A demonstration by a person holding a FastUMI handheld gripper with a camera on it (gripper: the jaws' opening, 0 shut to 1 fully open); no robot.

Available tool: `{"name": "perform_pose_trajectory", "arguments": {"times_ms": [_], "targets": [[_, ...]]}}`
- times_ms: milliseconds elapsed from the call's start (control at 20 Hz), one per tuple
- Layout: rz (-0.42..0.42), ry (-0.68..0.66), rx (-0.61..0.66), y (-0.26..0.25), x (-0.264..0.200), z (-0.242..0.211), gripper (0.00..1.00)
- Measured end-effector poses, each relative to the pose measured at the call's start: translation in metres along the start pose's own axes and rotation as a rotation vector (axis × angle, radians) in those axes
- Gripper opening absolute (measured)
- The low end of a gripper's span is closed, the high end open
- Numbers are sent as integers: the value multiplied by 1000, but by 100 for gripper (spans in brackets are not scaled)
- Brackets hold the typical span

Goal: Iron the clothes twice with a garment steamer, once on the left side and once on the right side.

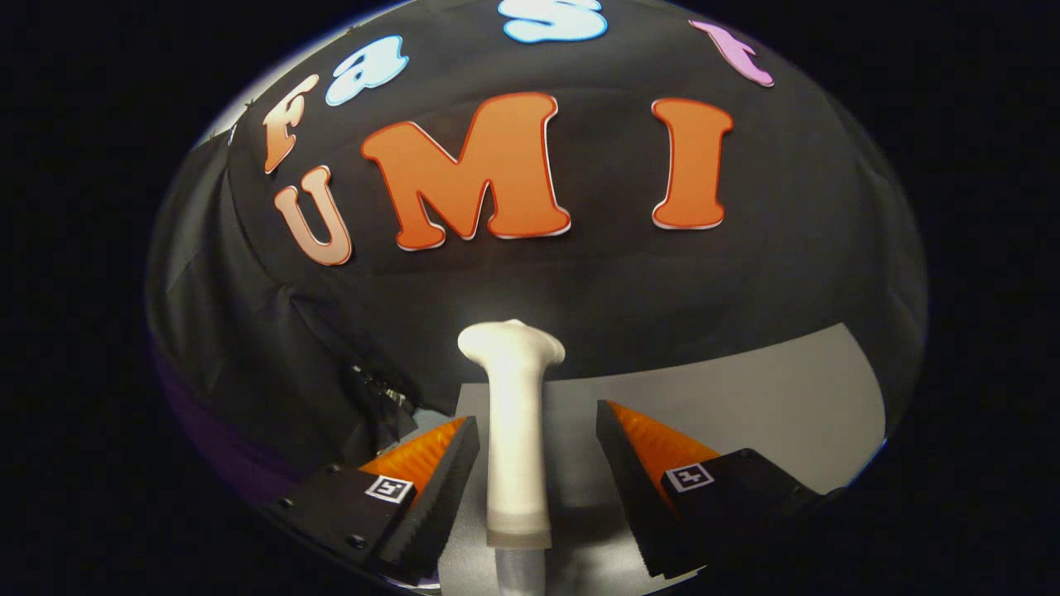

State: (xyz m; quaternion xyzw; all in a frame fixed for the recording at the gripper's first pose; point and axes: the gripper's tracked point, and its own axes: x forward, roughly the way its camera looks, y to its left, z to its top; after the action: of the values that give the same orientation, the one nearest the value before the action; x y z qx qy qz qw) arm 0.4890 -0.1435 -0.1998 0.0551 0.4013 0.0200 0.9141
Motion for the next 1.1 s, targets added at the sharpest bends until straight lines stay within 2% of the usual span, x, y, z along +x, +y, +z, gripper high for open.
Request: {"name": "perform_pose_trajectory", "arguments": {"times_ms": [250, 400, 650, 750, 900, 1100], "targets": [[65, 133, -11, 9, 20, -25, 85], [68, 169, -20, 9, 29, -34, 53], [95, 167, 20, 8, 25, -35, 52], [93, 163, 49, 5, 21, -37, 46], [-10, 58, 78, -12, 3, -23, 45], [-104, -110, 100, -29, -53, -8, 45]]}}
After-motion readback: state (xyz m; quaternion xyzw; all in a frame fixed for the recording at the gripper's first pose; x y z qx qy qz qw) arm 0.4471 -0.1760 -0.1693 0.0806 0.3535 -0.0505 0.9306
